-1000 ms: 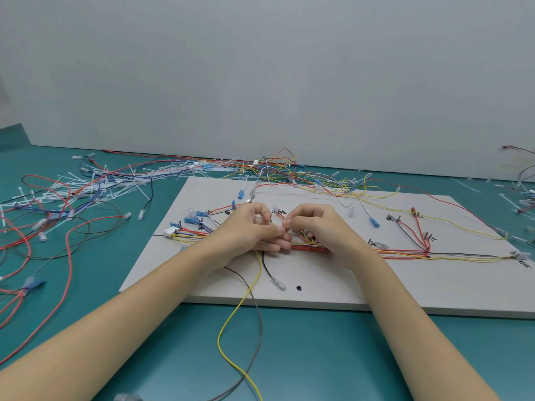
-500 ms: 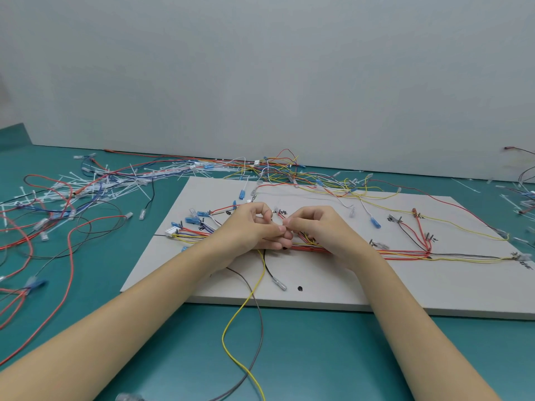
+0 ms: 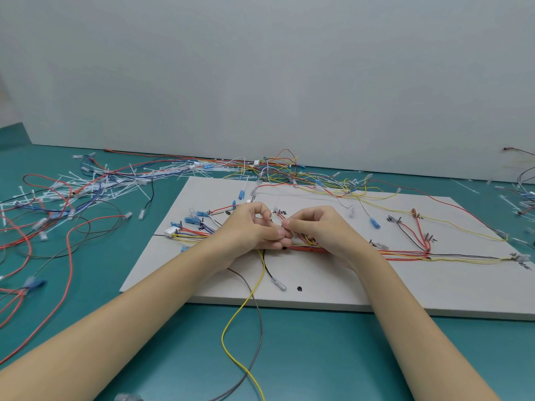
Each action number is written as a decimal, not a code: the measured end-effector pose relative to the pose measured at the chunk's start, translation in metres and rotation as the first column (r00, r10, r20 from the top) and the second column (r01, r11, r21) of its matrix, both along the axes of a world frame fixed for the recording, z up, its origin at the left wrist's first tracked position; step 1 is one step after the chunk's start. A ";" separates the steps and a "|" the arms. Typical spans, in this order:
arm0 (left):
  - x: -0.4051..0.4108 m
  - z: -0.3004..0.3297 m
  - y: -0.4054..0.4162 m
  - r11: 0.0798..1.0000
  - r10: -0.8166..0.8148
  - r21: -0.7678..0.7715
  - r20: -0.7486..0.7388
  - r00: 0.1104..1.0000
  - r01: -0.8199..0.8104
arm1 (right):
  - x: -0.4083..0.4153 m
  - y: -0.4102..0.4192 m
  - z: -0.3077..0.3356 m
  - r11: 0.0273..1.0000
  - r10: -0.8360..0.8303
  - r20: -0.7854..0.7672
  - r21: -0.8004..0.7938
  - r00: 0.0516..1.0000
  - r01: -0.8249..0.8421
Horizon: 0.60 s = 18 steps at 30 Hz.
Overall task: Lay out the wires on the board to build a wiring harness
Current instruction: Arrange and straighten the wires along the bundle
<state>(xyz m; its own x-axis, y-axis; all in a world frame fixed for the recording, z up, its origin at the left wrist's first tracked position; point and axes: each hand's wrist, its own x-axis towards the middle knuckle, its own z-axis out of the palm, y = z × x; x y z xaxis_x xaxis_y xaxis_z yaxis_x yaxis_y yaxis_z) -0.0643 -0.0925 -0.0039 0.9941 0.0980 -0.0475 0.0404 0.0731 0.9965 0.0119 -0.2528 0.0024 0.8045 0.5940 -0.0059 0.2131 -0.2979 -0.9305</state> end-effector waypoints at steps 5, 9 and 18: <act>-0.001 -0.001 -0.001 0.999 0.015 0.031 -0.015 1.000 -0.014 | -0.001 0.001 0.001 0.999 0.010 0.024 0.037 1.000 -0.011; -0.001 0.001 -0.001 0.998 0.036 0.049 -0.035 0.999 -0.035 | -0.003 0.003 0.002 0.999 0.016 0.071 0.046 0.997 -0.019; -0.002 0.002 -0.003 0.993 0.090 0.088 -0.070 0.993 -0.084 | 0.000 0.004 -0.002 1.000 0.030 0.159 0.002 0.987 -0.031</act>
